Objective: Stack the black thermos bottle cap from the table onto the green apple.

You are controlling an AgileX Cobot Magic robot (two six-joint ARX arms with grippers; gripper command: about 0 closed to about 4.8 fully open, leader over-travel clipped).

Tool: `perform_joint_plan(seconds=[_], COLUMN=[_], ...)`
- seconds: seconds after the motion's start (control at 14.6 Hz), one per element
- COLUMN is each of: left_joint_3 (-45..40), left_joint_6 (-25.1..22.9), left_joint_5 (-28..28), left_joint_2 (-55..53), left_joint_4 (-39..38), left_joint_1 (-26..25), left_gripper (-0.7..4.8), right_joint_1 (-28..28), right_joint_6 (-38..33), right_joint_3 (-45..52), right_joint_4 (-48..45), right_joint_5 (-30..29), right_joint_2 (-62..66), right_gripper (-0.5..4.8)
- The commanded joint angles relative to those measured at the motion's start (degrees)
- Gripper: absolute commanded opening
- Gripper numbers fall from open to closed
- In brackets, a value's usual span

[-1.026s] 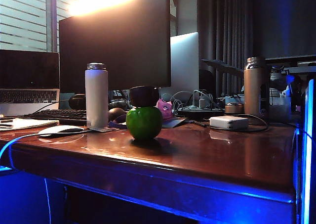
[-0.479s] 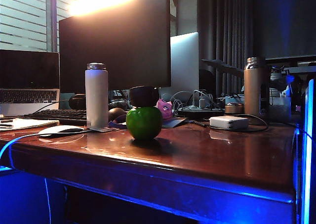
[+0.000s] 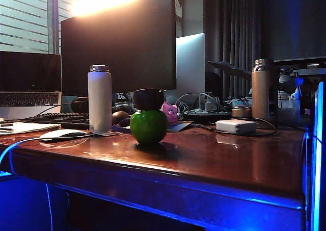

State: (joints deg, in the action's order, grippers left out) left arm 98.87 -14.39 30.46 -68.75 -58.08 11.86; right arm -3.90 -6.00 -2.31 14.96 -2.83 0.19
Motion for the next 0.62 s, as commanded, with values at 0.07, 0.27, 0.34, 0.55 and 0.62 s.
perform_joint_plan(seconds=[0.07,0.27,0.34,0.55,0.62], left_joint_3=[0.11,0.13,-0.04,-5.53,-9.18], left_joint_6=[-2.75,-3.78,-3.69,0.81,2.16], left_joint_5=[-1.86,-11.69,-15.26,-18.86,-18.64], left_joint_2=[0.15,1.73,2.99,9.68,12.57], left_joint_4=[1.84,5.57,6.14,15.06,19.15], left_joint_1=[-0.02,-0.07,-0.11,-2.93,-4.9], left_gripper=[-0.05,-0.04,-0.04,-0.05,-0.05], right_joint_1=[0.02,0.02,0.02,0.02,0.02], right_joint_6=[-0.2,-0.2,-0.2,-0.2,-0.2], right_joint_3=[-0.04,-0.07,-0.04,-0.04,-0.04], right_joint_4=[0.17,0.17,0.17,0.17,0.17], right_joint_5=[-0.09,-0.11,-0.09,-0.09,-0.09], right_joint_2=[-0.04,-0.04,-0.04,-0.07,-0.07], right_gripper=[-0.01,-0.01,-0.01,-0.01,-0.01])
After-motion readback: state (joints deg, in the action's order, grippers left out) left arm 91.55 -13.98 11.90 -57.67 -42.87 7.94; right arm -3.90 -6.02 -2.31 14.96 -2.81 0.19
